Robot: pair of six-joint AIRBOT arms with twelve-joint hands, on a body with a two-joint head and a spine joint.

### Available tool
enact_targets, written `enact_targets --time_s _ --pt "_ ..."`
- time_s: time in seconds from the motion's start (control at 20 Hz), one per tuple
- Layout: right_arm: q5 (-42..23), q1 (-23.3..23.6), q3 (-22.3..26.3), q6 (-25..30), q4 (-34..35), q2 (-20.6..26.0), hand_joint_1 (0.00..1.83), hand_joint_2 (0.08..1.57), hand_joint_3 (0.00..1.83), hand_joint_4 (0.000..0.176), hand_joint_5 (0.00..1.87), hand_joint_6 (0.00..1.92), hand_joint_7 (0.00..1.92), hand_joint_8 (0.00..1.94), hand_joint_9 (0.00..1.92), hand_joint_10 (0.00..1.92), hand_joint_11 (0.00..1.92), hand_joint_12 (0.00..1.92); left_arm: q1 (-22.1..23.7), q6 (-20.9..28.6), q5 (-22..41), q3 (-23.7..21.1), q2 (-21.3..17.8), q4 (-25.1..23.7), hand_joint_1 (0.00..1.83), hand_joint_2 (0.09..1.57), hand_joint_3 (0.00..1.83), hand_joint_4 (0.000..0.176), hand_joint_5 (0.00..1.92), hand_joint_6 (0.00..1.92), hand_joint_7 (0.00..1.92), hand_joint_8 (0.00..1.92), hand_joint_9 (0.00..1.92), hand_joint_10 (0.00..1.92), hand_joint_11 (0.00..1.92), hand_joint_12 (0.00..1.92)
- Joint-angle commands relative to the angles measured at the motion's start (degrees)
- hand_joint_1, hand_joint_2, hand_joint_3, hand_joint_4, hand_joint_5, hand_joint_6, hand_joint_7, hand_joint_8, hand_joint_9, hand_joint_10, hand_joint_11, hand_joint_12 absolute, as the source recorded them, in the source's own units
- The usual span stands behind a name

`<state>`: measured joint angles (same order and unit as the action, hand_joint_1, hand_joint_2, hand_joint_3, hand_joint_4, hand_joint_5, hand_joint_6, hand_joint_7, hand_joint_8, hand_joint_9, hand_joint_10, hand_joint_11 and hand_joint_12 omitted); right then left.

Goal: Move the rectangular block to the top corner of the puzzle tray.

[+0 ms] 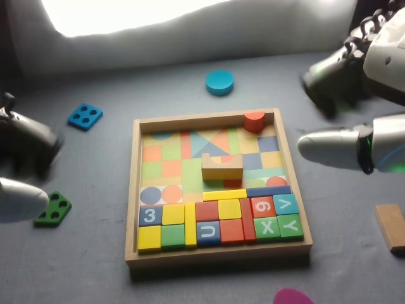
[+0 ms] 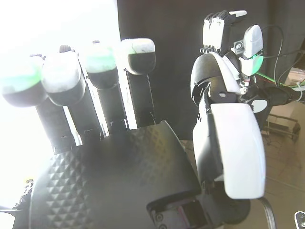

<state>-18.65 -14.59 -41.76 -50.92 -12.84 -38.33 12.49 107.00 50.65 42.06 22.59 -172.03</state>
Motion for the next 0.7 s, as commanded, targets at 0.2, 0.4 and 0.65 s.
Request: enact_targets --time_s 0.2,0.4,0.65 --pt "-7.0 0.3 0.2 0.2 0.8 0.2 0.00 1.13 0.07 0.000 0.01 0.01 0.00 0.00 0.00 0.00 0.00 0.00 0.5 0.2 -4.9 -0.2 -0.1 -0.5 0.10 1.27 0.01 0.043 0.16 0.00 0.14 0.00 0.17 0.00 0.00 0.65" --pt "-4.5 0.4 0.1 0.2 1.6 -0.1 0.00 1.13 0.06 0.002 0.01 0.01 0.01 0.00 0.00 0.00 0.00 0.00 0.5 0.2 -4.9 -0.2 -0.1 -0.5 0.11 1.28 0.00 0.039 0.16 0.00 0.15 0.00 0.18 0.00 0.00 0.64" --pt "1.1 1.3 -3.7 0.2 4.0 -4.0 0.00 1.13 0.05 0.040 0.38 0.17 0.06 0.02 0.00 0.00 0.00 0.00 0.5 0.2 -4.9 -0.2 -0.1 -0.5 0.11 1.28 0.00 0.042 0.17 0.00 0.15 0.00 0.17 0.00 0.00 0.63"
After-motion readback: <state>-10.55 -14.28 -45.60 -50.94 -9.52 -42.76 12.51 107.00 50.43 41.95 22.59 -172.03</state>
